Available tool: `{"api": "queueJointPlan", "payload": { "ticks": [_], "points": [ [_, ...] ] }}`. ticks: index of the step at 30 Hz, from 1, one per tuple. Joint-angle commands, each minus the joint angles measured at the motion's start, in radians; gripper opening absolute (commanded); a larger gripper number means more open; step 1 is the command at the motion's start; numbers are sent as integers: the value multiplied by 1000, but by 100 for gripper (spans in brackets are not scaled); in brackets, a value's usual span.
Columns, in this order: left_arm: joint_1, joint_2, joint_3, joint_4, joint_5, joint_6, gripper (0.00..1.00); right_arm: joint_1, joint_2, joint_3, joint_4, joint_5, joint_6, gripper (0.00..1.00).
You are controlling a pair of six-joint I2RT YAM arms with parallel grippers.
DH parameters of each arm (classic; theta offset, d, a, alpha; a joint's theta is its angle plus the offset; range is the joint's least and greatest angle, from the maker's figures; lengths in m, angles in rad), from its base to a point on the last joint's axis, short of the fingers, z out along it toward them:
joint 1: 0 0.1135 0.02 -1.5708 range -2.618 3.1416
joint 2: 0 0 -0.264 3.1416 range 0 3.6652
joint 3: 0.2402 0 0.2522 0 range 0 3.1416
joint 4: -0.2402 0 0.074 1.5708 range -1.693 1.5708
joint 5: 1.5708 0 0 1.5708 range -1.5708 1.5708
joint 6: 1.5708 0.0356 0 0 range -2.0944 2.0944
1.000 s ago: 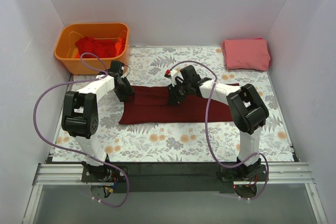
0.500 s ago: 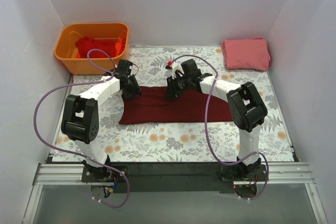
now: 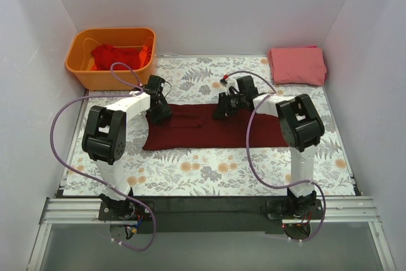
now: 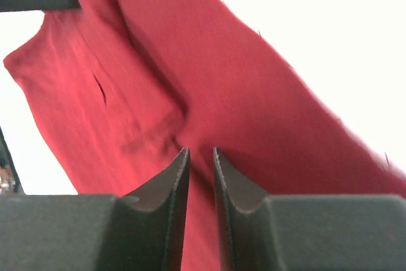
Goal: Fold and stack the t-shirts
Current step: Fold the tshirt
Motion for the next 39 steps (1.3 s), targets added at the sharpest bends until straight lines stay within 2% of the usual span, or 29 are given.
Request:
{"api": "queueJointPlan", "payload": {
  "ticks": [1, 5, 6, 12, 16, 19, 24, 26, 29, 30, 33, 34, 36, 39],
  "points": [
    [-2, -83, 22, -46, -89, 4, 45, 4, -187, -87, -21, 91, -41, 29],
    [-43, -175, 22, -103, -124, -7, 59, 4, -358, -201, -187, 314, -100, 34],
    [-63, -196, 0, -127, -133, -15, 59, 4, -383, -221, -214, 401, -101, 34],
    [-132, -339, -168, -148, -110, -85, 60, 5, -503, -360, -398, 627, -98, 41],
    [-147, -350, -289, -129, -89, -128, 59, 8, -541, -410, -431, 675, -114, 43],
    [-147, -303, -317, -79, -98, -134, 59, 16, -541, -431, -478, 731, -141, 46],
    [-144, -135, -189, -89, -104, -59, 57, 91, -587, -471, -572, 687, -103, 46],
    [-144, -47, -127, -89, -141, -3, 56, 141, -632, -505, -625, 595, -76, 46],
    [-138, 126, 49, -141, -214, 75, 57, 232, -679, -539, -687, 482, -8, 46],
    [-138, 165, 154, -161, -224, 102, 57, 263, -690, -546, -690, 451, 15, 47],
    [-138, 289, 302, -199, -251, 174, 58, 410, -699, -524, -682, 366, 105, 47],
    [-140, 312, 391, -209, -273, 186, 58, 475, -692, -507, -679, 344, 121, 47],
    [-138, 326, 446, -200, -279, 217, 62, 517, -667, -439, -672, 345, 122, 47],
    [-138, 285, 488, -139, -284, 243, 67, 518, -664, -322, -670, 395, 78, 47]
  ]
}}
